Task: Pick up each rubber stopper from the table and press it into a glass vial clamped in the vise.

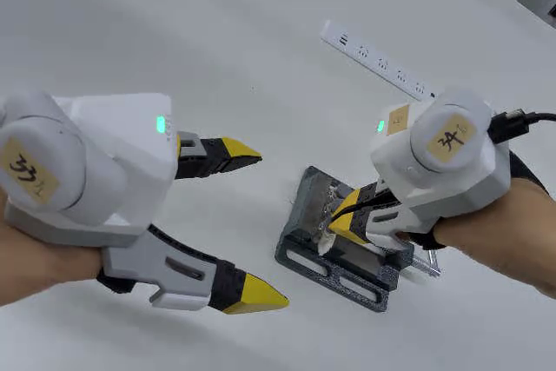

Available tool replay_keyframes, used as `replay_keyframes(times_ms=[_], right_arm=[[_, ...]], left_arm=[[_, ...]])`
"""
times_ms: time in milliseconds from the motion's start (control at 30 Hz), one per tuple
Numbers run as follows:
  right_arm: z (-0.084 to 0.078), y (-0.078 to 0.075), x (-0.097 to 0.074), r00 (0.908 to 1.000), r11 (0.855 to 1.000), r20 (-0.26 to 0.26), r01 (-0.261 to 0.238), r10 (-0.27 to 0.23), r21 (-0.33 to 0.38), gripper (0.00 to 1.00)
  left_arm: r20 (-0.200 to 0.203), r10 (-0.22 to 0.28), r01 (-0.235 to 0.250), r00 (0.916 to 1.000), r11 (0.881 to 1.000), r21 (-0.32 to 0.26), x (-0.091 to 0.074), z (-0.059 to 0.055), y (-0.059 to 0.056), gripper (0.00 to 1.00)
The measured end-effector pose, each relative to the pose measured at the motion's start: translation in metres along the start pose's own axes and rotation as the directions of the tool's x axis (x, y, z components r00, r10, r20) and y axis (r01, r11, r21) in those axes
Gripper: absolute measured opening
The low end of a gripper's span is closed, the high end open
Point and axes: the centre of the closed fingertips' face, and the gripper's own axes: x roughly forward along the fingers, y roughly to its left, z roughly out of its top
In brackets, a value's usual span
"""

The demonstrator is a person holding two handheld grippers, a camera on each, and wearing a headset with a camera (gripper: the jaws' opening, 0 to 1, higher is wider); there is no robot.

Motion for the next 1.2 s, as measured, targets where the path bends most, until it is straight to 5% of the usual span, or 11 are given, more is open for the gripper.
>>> replay_keyframes(times_ms=[900,1200], right_arm=[[-0.001,-0.001,-0.003,0.9946,0.998,0.08,0.066,-0.066,0.0,0.0],[0.0,0.0,-0.002,0.9958,0.998,0.063,0.067,-0.066,-0.007,0.0]], left_arm=[[-0.018,0.012,-0.011,0.9998,0.999,0.031,-0.009,0.009,-0.004,0.8],[-0.014,0.013,-0.013,0.9998,0.999,0.032,-0.01,0.011,-0.006,0.8]])
